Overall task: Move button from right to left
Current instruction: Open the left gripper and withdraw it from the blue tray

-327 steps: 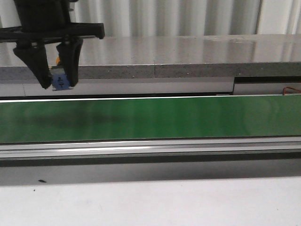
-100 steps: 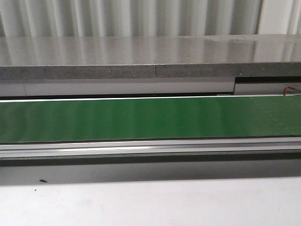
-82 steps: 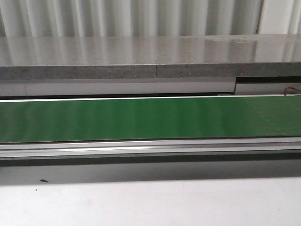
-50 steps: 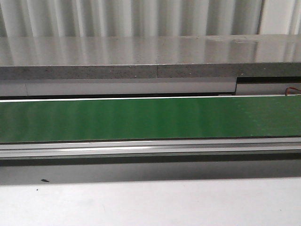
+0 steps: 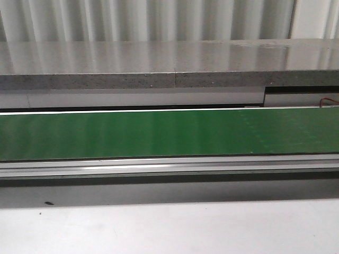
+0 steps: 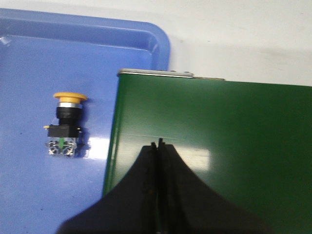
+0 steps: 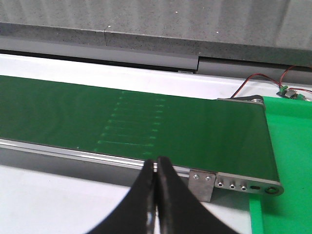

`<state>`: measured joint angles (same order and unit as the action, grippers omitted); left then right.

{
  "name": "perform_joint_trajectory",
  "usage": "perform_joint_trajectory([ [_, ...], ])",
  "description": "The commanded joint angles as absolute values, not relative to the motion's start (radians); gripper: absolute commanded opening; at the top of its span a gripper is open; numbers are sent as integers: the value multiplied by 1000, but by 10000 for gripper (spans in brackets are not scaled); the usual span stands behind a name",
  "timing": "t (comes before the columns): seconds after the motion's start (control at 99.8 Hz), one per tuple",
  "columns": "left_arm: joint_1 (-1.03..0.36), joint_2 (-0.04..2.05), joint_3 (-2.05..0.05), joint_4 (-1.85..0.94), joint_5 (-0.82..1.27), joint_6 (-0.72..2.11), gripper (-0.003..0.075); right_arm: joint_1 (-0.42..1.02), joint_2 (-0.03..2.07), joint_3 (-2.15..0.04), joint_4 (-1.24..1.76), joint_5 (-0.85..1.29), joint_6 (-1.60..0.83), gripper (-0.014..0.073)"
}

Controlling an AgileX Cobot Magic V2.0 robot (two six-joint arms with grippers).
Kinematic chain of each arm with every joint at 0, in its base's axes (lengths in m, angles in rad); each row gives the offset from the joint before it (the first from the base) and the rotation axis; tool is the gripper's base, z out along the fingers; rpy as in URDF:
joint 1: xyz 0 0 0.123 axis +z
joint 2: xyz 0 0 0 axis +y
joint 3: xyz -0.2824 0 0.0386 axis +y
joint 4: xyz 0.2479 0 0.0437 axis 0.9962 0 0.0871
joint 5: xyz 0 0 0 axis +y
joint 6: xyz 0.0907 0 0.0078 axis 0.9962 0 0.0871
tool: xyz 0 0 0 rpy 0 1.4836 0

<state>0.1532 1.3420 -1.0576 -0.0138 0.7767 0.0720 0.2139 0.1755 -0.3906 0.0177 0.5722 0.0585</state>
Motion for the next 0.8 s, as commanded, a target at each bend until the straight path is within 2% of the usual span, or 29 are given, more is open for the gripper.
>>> perform_joint_trajectory([
  [0.0,107,1229,-1007,-34,672,56,-21,215,186,-418,6,488,52,-68],
  [0.421,-84,789,-664,-68,489,56,-21,215,186,-418,6,488,52,-68],
  [0.791,-108,452,-464,-77,407,56,-21,215,186,-418,6,488,52,-68],
])
